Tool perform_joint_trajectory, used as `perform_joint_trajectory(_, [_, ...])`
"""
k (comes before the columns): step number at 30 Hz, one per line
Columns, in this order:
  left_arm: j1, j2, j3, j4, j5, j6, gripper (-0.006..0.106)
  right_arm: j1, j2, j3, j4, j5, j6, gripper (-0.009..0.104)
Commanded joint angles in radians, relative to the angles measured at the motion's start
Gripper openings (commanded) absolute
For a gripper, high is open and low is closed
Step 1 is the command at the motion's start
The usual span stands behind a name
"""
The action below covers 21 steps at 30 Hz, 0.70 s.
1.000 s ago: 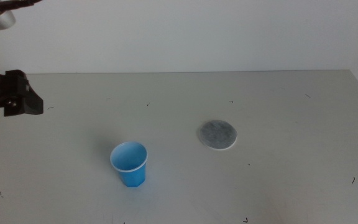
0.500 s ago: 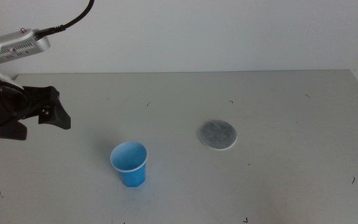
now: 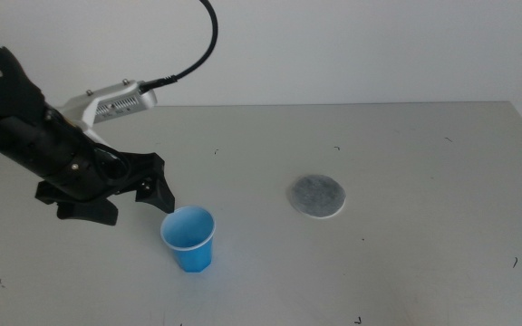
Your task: Place an empty cup on a cup mat.
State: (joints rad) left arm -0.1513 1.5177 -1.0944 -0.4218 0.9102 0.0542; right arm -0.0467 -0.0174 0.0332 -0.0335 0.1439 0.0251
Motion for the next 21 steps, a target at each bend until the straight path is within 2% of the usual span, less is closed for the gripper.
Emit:
perform_joint_trajectory(1, [-0.036,0.004,-0.030,-0.031,-0.052,-0.017,0.099,0.002,-0.019,-0.012,-0.009,-0.078,-0.008,0.094])
perform_joint_trajectory(14, [-0.070,0.195,-0.030,-0.028,-0.079,-0.033,0.096,0.002,-0.019,-0.012,-0.009,-0.078,-0.008,0.094])
perform_joint_trajectory(17, [-0.070,0.216,-0.030,-0.030,-0.095,-0.031,0.085,0.002,-0.019,-0.012,-0.009,-0.078,-0.008,0.094])
perform_joint_trajectory(19, [-0.070,0.221,-0.030,-0.036,-0.100,-0.031,0.073,0.002,-0.019,-0.012,-0.009,-0.078,-0.008,0.094])
perform_joint_trajectory(21, [-0.070,0.221,-0.031,-0.038,-0.100,-0.031,0.055,0.002,-0.019,-0.012,-0.009,-0.078,-0.008,0.094])
